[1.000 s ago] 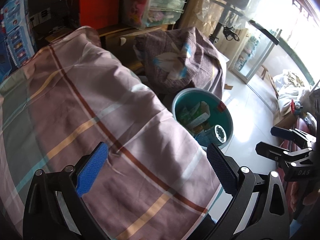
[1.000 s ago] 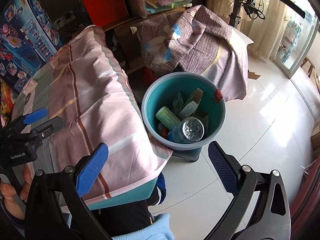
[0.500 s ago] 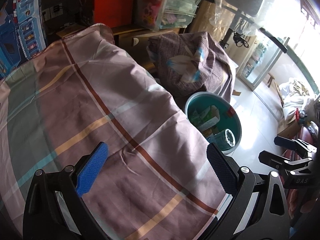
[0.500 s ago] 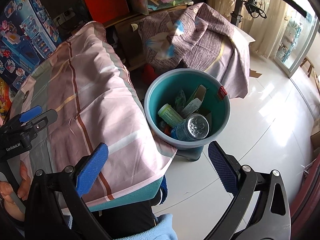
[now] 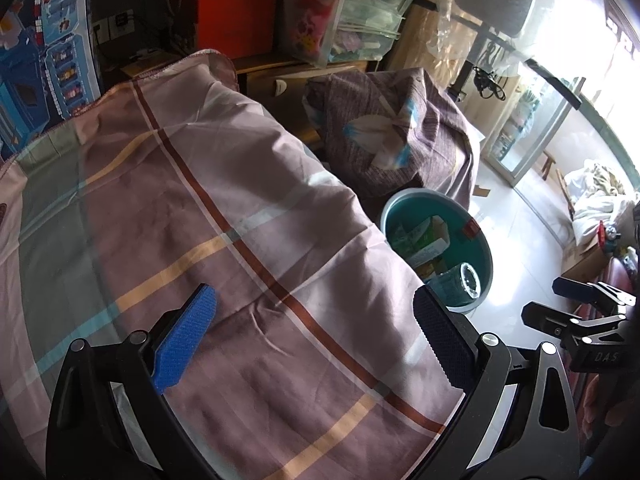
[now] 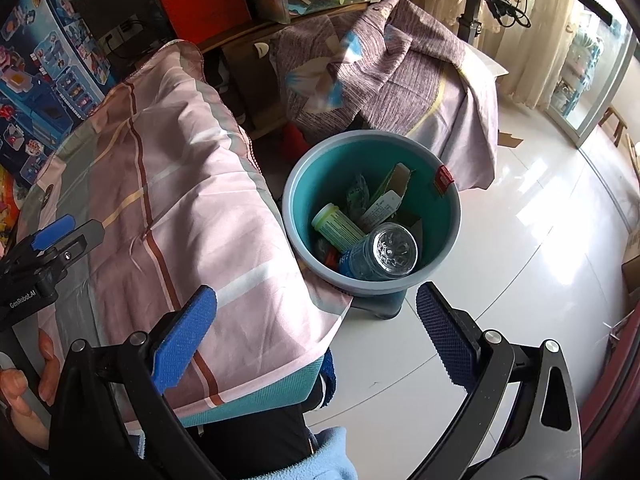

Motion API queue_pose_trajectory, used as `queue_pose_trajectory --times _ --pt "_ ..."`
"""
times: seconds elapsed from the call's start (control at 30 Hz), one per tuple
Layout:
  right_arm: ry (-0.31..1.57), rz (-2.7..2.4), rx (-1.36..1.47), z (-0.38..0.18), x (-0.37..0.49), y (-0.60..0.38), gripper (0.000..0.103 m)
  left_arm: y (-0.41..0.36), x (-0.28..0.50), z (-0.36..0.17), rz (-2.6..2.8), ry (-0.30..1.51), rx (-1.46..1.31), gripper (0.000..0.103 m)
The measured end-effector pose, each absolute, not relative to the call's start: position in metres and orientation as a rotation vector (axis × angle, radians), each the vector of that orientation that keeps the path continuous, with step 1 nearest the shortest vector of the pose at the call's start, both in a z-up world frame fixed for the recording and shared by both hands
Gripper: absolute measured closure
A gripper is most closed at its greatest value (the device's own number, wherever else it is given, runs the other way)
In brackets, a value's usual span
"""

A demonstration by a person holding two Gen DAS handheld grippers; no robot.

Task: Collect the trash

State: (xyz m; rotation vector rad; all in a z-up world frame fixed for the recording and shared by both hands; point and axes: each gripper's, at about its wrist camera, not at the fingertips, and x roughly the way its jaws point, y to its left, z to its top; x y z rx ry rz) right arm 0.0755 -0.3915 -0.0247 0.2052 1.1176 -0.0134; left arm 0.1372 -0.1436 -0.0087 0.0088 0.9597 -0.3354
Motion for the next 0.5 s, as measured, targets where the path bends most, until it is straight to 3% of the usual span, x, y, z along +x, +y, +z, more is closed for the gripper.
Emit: queue_pose_trajectory --times 0.5 --pt "1.128 -0.019 0.193 -0.0290 0.0815 -0.3895 0.007 -0.1454 0.1382 -0.0089 -0.319 0.949 0.039 0.004"
